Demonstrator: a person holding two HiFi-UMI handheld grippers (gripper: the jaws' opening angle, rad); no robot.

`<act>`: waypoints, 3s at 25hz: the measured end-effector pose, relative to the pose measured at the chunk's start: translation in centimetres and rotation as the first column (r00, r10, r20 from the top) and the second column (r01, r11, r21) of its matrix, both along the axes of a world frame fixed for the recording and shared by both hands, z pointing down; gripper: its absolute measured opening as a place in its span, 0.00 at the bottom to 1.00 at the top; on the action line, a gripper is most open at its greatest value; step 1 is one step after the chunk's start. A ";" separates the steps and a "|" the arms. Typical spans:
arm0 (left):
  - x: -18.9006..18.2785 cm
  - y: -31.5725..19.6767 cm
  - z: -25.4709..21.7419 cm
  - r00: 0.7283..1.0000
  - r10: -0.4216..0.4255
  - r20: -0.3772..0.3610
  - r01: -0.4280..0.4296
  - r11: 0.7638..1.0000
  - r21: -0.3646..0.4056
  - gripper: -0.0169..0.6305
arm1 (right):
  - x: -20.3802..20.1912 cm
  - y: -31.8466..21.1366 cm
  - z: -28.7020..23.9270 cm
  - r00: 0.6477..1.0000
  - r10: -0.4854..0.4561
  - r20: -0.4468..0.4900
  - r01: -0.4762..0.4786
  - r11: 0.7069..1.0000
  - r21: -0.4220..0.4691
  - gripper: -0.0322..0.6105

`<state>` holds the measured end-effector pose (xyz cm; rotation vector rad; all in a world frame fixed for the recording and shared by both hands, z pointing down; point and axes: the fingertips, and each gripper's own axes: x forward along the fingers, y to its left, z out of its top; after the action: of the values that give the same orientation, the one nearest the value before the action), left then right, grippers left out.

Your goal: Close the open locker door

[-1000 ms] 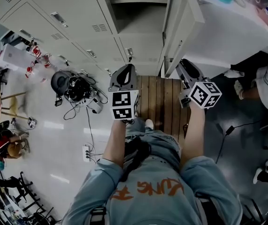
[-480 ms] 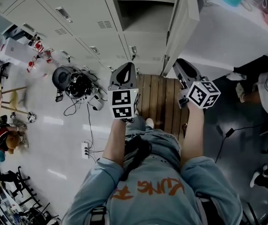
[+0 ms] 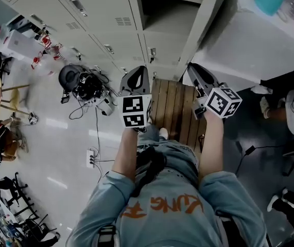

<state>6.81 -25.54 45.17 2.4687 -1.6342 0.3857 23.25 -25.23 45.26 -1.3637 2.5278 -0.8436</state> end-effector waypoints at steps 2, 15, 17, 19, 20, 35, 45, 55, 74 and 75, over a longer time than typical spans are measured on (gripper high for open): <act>-0.4 -0.2 0.0 1.000 -0.010 0.000 0.010 1.000 0.000 0.06 | -0.6 -0.4 0.0 1.000 -0.018 0.016 0.018 1.000 -0.011 0.19; -4.7 -1.6 -0.1 0.995 -0.095 0.041 0.094 0.995 0.019 0.06 | -5.8 -3.4 0.1 0.997 -0.070 0.038 0.072 0.997 -0.029 0.18; -5.1 -1.9 0.0 0.994 -0.103 0.035 0.102 0.995 0.016 0.06 | -6.4 -3.9 0.0 0.996 -0.076 0.038 0.077 0.997 -0.029 0.18; -5.5 -2.5 0.2 0.994 -0.108 0.032 0.108 0.994 0.014 0.06 | -7.0 -4.6 0.1 0.996 -0.081 0.033 0.082 0.996 -0.029 0.18; -5.7 -2.8 0.2 0.993 -0.110 0.031 0.110 0.994 0.014 0.06 | -7.3 -4.9 0.1 0.996 -0.084 0.029 0.085 0.996 -0.030 0.18; -8.3 -7.4 -0.4 0.993 -0.114 -0.001 0.114 0.993 0.010 0.06 | -10.9 -9.4 -0.2 0.997 -0.069 0.044 0.071 0.997 -0.043 0.18; -9.1 -11.0 -1.3 0.995 -0.092 0.026 0.091 0.995 0.037 0.06 | -12.2 -12.4 -0.3 0.997 -0.051 0.057 0.054 0.997 -0.046 0.18; -9.4 -13.9 -1.5 0.997 -0.061 0.042 0.058 0.997 0.050 0.06 | -13.0 -15.3 -0.4 0.994 -0.016 0.108 0.021 0.999 -0.046 0.18; -12.3 -17.7 -0.4 0.998 -0.069 0.010 0.069 0.997 0.029 0.06 | -13.5 -19.7 0.0 0.973 0.100 0.208 -0.089 0.994 -0.064 0.18; -12.5 -17.8 -0.4 0.998 -0.070 0.008 0.070 0.997 0.028 0.06 | -13.5 -19.8 0.0 0.971 0.107 0.212 -0.095 0.993 -0.065 0.18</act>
<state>-5.67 -43.37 44.79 2.4251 -1.7358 0.3682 9.76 -45.07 45.27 -1.3247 2.2690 -0.9888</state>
